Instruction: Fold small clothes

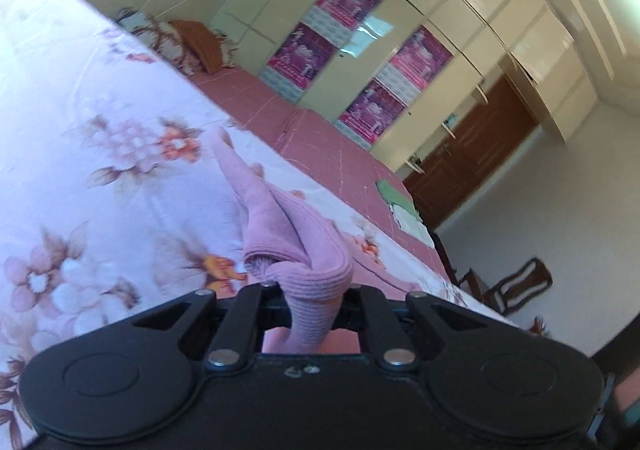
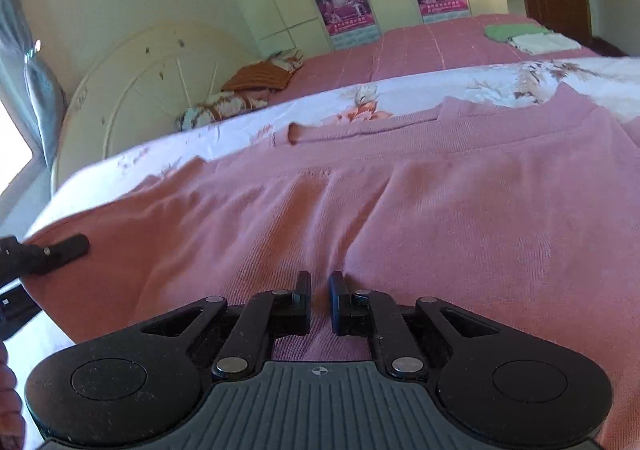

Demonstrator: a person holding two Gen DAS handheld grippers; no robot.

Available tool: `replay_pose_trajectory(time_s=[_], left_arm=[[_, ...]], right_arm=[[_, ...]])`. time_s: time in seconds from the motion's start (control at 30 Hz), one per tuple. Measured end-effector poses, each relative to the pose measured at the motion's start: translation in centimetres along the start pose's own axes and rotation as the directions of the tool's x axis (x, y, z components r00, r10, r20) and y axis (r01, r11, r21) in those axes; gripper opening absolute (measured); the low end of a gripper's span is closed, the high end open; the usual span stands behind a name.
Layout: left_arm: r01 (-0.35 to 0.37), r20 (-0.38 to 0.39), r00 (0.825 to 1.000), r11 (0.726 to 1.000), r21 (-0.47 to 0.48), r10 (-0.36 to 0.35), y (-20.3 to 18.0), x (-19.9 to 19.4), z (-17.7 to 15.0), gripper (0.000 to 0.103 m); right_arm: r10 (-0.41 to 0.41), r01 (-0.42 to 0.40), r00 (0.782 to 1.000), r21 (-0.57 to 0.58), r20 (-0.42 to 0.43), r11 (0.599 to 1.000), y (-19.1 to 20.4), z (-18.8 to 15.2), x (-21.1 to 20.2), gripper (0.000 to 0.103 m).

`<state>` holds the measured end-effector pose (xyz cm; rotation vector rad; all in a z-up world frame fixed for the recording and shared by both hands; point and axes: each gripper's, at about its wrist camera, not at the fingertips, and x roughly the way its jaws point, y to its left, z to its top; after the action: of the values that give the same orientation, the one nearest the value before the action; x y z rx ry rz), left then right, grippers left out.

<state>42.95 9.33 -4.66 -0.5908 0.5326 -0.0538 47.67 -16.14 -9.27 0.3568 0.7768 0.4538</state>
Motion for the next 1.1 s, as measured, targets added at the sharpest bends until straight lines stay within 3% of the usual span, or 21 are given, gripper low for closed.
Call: replay_pose_trajectory(time_s=[0.13, 0.3, 0.37, 0.47, 0.5, 0.53, 0.57, 0.6, 0.63, 0.7, 0.73, 0.8, 0.93, 1.1], left_arm=[[0.049, -0.057, 0.998, 0.975, 0.215, -0.038, -9.5, 2.0, -1.6, 0.009], [0.156, -0.215, 0.974, 0.898, 0.412, -0.07, -19.8, 7.0, -8.2, 0.009], [0.199, -0.304, 0.95, 0.878, 0.436, -0.064, -22.3, 9.7, -11.9, 0.009], [0.257, -0.461, 0.887, 0.867, 0.428, -0.035, -24.3, 13.0, -16.9, 0.032], [0.258, -0.454, 0.89, 0.861, 0.438, -0.036, -24.7, 12.8, -17.7, 0.037], [0.269, -0.436, 0.898, 0.852, 0.449, -0.054, -24.9, 11.9, -17.8, 0.047], [0.283, -0.425, 0.902, 0.849, 0.446, -0.077, -24.7, 11.0, -17.5, 0.051], [0.282, -0.403, 0.91, 0.858, 0.429, -0.097, -24.0, 9.8, -16.6, 0.053], [0.273, -0.373, 0.921, 0.87, 0.41, -0.114, -23.3, 8.8, -15.5, 0.056], [0.23, -0.285, 0.951, 0.889, 0.397, -0.118, -21.4, 7.1, -13.2, 0.064], [0.172, -0.231, 0.97, 0.897, 0.408, -0.081, -20.5, 6.6, -12.2, 0.065], [0.073, -0.175, 0.985, 0.908, 0.411, 0.0, -18.1, 6.8, -10.3, 0.063], [-0.025, -0.182, 0.978, 0.929, 0.369, 0.099, -14.2, 8.5, -8.3, 0.06], [-0.008, -0.234, 0.968, 0.942, 0.335, 0.092, -12.0, 9.1, -8.7, 0.063]], right_arm=[[0.016, -0.031, 0.993, 0.13, 0.114, 0.991, -5.4, 1.4, -5.7, 0.009], [-0.036, -0.005, 0.983, 0.221, 0.179, 0.975, -13.1, 2.3, -12.8, 0.009], [-0.059, 0.006, 0.98, 0.274, 0.188, 0.962, -16.0, 2.4, -15.2, 0.009], [-0.053, -0.01, 0.983, 0.344, 0.174, 0.939, -19.5, 2.3, -17.6, 0.009], [-0.041, -0.022, 0.985, 0.363, 0.167, 0.932, -20.3, 2.2, -18.1, 0.01], [-0.026, -0.036, 0.987, 0.378, 0.159, 0.925, -20.9, 2.1, -18.4, 0.019], [-0.02, -0.043, 0.987, 0.387, 0.157, 0.921, -21.2, 2.0, -18.9, 0.034], [-0.019, -0.048, 0.986, 0.387, 0.168, 0.921, -21.4, 2.0, -19.5, 0.071], [0.005, -0.077, 0.982, 0.374, 0.19, 0.924, -21.3, 1.9, -20.0, 0.075], [0.073, -0.137, 0.98, 0.363, 0.185, 0.922, -20.7, 1.8, -20.0, 0.074], [0.099, -0.159, 0.979, 0.358, 0.179, 0.92, -20.4, 1.8, -19.8, 0.07], [0.154, -0.201, 0.975, 0.346, 0.158, 0.916, -19.5, 1.9, -19.0, 0.063], [0.168, -0.189, 0.981, 0.31, 0.092, 0.932, -17.6, 2.1, -16.4, 0.052], [0.103, -0.098, 0.995, 0.288, -0.002, 0.953, -17.1, 2.4, -13.0, 0.05]])
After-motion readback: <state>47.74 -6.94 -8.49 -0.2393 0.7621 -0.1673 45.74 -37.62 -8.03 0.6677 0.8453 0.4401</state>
